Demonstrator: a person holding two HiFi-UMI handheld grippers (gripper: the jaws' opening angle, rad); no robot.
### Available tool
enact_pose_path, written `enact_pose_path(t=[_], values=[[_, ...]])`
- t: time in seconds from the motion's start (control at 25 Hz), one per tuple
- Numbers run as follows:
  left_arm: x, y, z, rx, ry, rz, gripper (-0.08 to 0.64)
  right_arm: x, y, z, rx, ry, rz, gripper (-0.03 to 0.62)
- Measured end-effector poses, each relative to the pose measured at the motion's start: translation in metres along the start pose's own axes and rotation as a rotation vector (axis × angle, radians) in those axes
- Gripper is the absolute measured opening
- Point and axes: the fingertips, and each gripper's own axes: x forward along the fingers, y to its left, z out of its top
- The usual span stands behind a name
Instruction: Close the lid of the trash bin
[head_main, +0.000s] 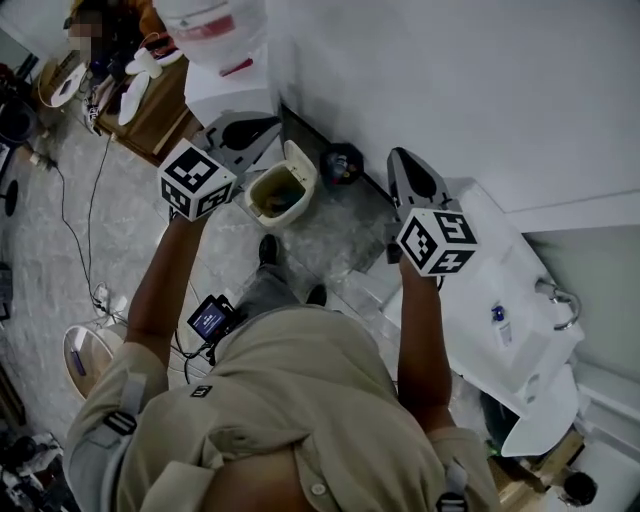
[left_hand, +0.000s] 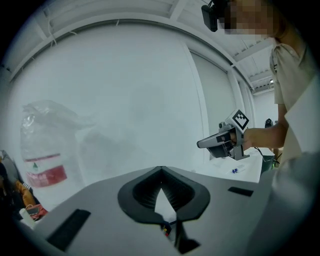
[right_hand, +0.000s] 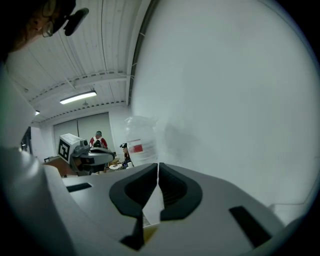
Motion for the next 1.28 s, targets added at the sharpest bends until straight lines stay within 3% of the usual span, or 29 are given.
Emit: enact_pose_path(t=[0.48,0.72,1.28], values=[[0.071,0.054,-0.061,-0.054,0.06,-0.209,0.014,0.029,-0.032,-0.034,0.058,0.068,-0.222,0.026],[0.102,0.073,-0.103,-0.082,0.1,-0.249,0.014,0.04,-0.042,-0.059,0.061,0.124,-0.275,0.026],[0.181,0.089,-0.228,-0.121,0.267,-0.31,0.014,0.052,-0.083,-0.155,0.166,0.258,-0.371,0.026]])
